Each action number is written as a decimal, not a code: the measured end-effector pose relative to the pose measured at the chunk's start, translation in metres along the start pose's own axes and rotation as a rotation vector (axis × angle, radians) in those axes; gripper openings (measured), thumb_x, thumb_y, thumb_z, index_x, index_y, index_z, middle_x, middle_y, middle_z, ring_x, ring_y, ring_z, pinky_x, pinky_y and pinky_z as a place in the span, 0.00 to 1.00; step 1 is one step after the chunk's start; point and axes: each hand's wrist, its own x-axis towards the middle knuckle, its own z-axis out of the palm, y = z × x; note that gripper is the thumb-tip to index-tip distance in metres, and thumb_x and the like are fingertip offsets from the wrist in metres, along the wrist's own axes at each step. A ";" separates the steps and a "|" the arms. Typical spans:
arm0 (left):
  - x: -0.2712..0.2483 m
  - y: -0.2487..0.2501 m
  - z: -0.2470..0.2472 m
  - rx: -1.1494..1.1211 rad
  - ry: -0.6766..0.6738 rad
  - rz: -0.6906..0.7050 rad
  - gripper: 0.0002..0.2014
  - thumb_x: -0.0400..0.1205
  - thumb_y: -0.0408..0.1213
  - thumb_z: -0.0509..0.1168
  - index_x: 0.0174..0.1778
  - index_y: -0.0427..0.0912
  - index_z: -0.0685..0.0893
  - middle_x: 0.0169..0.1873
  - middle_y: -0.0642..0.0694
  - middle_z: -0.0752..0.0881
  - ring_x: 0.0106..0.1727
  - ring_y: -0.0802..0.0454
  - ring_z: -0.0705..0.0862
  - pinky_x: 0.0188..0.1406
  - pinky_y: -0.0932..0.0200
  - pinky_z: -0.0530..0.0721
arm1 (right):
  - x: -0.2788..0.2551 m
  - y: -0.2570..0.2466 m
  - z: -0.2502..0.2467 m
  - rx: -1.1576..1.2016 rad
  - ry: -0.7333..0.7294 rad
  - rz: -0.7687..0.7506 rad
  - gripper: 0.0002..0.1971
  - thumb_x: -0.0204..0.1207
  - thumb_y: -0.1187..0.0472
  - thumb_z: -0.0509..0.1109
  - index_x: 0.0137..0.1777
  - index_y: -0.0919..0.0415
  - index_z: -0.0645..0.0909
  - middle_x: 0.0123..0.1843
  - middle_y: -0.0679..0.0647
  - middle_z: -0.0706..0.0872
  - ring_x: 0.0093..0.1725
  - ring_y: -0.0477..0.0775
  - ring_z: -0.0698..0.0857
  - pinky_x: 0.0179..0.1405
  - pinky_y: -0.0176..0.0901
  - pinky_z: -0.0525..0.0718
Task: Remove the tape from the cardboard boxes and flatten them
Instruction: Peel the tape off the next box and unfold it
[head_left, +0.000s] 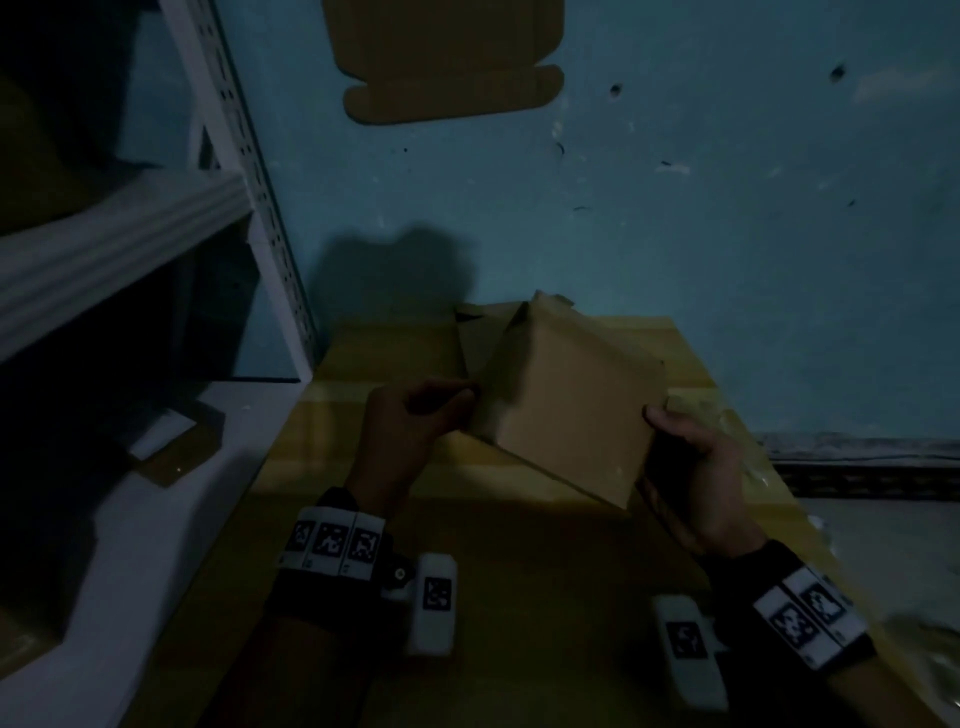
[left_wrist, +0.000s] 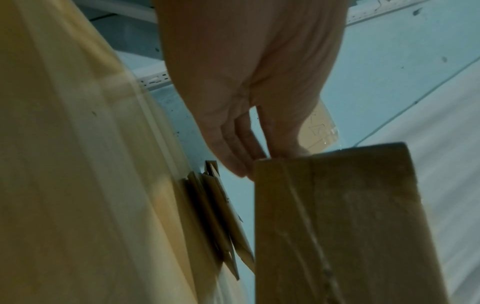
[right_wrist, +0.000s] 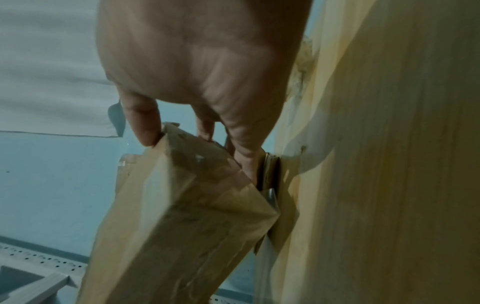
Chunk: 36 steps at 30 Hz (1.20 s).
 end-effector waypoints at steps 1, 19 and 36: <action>0.001 -0.001 0.000 0.015 0.026 0.007 0.07 0.71 0.42 0.74 0.43 0.49 0.92 0.42 0.47 0.93 0.48 0.52 0.91 0.47 0.59 0.87 | -0.001 0.000 0.002 0.006 0.000 0.002 0.24 0.80 0.62 0.59 0.76 0.68 0.74 0.62 0.58 0.87 0.57 0.55 0.89 0.49 0.45 0.91; 0.001 0.007 0.003 -0.058 0.087 0.077 0.09 0.73 0.23 0.75 0.44 0.40 0.92 0.44 0.49 0.94 0.51 0.54 0.91 0.47 0.65 0.86 | 0.008 0.010 0.013 0.116 0.057 0.149 0.12 0.83 0.67 0.50 0.47 0.61 0.76 0.43 0.52 0.87 0.40 0.52 0.89 0.29 0.39 0.87; 0.011 0.003 -0.008 0.354 0.165 0.287 0.13 0.84 0.29 0.66 0.39 0.54 0.81 0.44 0.61 0.87 0.48 0.67 0.85 0.46 0.72 0.82 | 0.025 0.028 0.006 -0.407 0.089 0.010 0.18 0.75 0.65 0.65 0.66 0.65 0.78 0.62 0.60 0.85 0.61 0.63 0.84 0.59 0.57 0.82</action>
